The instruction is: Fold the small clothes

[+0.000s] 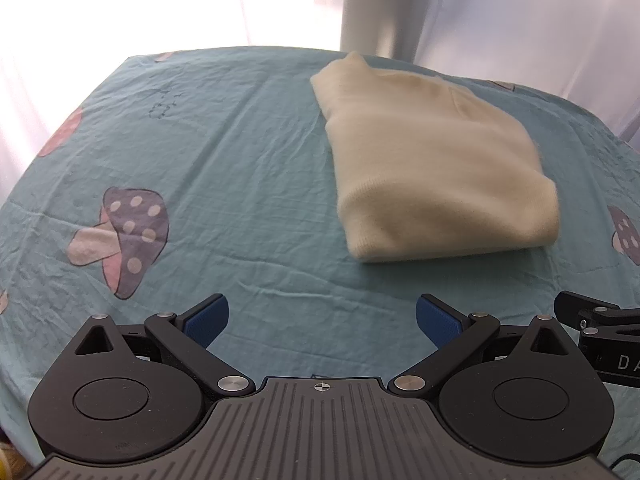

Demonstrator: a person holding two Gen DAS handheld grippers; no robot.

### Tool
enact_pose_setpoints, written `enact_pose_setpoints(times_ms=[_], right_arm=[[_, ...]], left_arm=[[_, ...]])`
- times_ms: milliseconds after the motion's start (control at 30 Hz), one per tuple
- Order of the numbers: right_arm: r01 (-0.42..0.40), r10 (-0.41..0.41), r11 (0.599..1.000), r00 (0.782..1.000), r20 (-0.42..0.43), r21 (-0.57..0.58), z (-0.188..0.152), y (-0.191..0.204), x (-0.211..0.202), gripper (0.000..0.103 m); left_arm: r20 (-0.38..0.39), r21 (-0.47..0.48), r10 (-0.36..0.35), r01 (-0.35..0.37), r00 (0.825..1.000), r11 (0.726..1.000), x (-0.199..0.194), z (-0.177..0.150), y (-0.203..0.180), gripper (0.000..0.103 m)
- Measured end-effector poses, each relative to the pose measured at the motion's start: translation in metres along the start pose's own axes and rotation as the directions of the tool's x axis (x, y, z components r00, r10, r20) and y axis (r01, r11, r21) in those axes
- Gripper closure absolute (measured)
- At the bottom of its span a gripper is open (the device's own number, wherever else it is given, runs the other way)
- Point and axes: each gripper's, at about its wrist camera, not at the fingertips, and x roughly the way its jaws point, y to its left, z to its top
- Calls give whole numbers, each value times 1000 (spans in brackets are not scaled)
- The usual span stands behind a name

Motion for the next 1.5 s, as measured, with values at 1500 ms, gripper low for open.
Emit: enact_pose_setpoints(times_ms=[1500], right_arm=[[10,-10,1000,1000,16,16,6,-4,-3,4]], left_arm=[[0,15,2,-2,1000,1000,0,2,-1,1]])
